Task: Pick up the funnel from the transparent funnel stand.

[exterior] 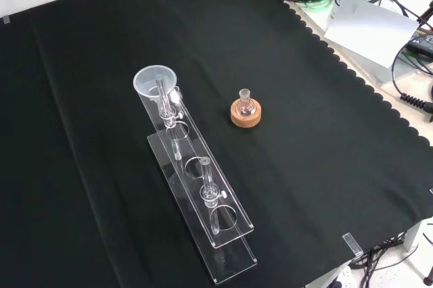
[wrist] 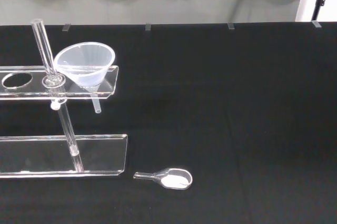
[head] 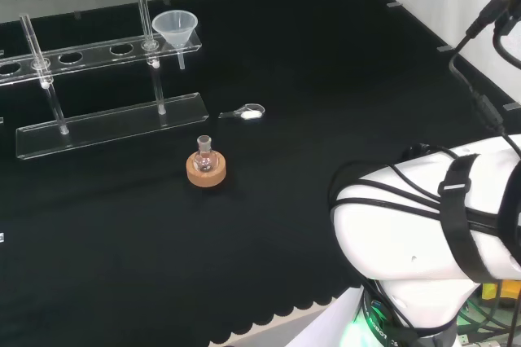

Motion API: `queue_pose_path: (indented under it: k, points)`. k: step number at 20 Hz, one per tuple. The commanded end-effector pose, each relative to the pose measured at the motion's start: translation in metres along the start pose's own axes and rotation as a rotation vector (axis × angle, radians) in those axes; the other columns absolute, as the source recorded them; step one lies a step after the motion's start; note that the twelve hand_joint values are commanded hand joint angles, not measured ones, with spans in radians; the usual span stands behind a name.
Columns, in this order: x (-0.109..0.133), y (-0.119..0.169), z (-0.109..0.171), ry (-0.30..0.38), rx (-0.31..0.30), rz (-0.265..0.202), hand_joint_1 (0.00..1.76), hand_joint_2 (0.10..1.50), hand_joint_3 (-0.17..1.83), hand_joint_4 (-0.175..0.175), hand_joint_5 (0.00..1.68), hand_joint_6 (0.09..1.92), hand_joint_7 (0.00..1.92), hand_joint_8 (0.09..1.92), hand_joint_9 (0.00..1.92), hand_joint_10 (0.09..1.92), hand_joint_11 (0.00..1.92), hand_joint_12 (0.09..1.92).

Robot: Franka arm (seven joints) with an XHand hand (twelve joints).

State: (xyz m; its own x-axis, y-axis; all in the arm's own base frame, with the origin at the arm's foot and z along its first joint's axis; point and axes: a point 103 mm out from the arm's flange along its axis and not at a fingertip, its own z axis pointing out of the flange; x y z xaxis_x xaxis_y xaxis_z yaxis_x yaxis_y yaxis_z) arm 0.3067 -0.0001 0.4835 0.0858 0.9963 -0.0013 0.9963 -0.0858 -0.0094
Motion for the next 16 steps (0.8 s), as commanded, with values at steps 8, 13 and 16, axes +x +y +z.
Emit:
queue_pose_path:
  k: [8, 13, 16]
  points:
    - [0.0, 0.008, 0.002, -0.014, 0.0, 0.009, 0.0, 1.15, 0.45, 0.015, 0.28, 0.09, 0.04, 0.55, 0.22, 0.62, 0.02, 1.36]
    - [-0.004, 0.02, 0.013, -0.014, 0.015, 0.027, 0.0, 1.15, 0.45, 0.015, 0.28, 0.09, 0.04, 0.55, 0.22, 0.62, 0.02, 1.35]
    - [-0.007, 0.032, 0.022, -0.017, 0.031, 0.039, 0.0, 1.15, 0.44, 0.015, 0.28, 0.09, 0.04, 0.55, 0.22, 0.62, 0.02, 1.35]
